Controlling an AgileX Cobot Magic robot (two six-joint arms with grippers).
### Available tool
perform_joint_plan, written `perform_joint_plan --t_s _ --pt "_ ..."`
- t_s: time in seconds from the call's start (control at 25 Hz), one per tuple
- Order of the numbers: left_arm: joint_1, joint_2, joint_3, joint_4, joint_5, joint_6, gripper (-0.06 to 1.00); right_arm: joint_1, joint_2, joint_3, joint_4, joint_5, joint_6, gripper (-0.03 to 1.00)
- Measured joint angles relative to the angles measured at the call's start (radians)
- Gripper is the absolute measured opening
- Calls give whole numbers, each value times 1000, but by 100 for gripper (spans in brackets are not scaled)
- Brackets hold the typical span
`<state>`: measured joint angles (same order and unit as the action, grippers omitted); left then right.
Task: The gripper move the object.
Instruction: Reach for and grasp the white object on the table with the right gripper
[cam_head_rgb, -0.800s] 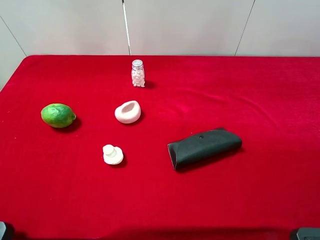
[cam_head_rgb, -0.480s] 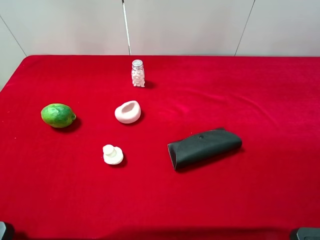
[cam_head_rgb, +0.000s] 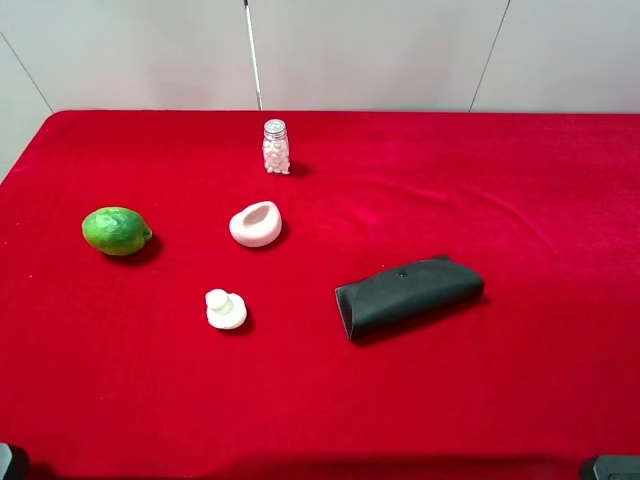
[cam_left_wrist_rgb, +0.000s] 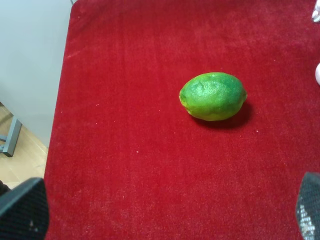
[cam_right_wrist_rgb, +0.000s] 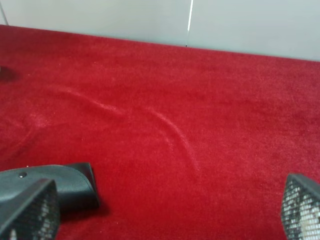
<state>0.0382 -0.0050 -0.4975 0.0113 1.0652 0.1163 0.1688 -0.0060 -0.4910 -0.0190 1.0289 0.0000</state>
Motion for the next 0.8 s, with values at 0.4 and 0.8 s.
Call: perform_joint_plan --t_s 0.4,0.8 --pt "0 0 0 0 0 0 97 0 0 0 0 0 0 69" --pt "0 0 0 0 0 0 97 0 0 0 0 0 0 69"
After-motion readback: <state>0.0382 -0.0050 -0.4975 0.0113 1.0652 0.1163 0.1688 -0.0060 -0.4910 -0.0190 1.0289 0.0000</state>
